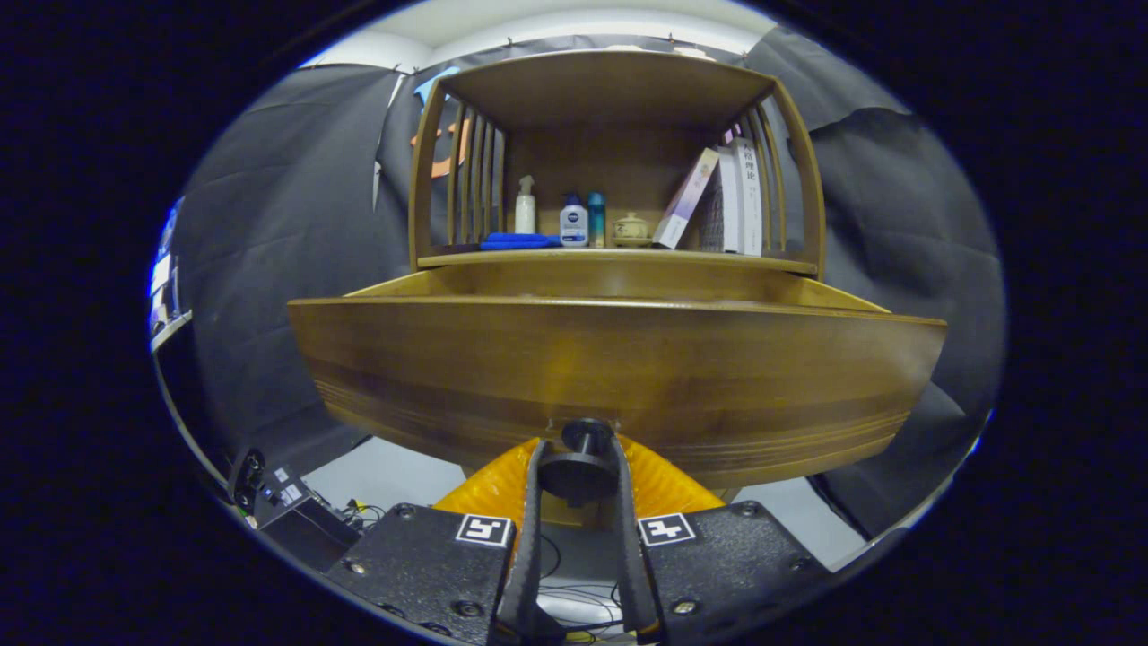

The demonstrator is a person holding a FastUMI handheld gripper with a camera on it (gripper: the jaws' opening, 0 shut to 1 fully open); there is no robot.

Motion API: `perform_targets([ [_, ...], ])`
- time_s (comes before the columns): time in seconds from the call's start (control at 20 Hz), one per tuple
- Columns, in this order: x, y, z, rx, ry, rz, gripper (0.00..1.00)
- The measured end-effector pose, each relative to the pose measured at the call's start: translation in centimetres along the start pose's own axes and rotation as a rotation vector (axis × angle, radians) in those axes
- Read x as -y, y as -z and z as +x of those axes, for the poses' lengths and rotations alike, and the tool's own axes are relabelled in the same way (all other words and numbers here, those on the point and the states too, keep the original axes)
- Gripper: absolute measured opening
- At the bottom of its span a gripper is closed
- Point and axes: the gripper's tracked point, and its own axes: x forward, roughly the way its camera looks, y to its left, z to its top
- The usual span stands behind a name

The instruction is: Pull open the drawer, take out the items inside it, and place them on the countertop above the cabinet.

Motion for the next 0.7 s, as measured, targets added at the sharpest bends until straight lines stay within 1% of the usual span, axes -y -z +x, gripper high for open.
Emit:
perform_targets([
  [0.15, 0.4, 0.5, -0.2, -0.019, 0.018, -0.083, 0.45],
  [0.25, 0.5, 1.4, -0.6, -0.047, 0.013, -0.102, 0.5],
  [0.35, 0.5, 1.2, -1.5, -0.038, 0.002, -0.071, 0.67],
  [0.55, 1.9, -0.4, -2.5, -0.021, 0.014, -0.062, 1.0],
  [0.7, 2.4, -2.2, -3.6, 0.006, 0.008, -0.036, 1.0],
])
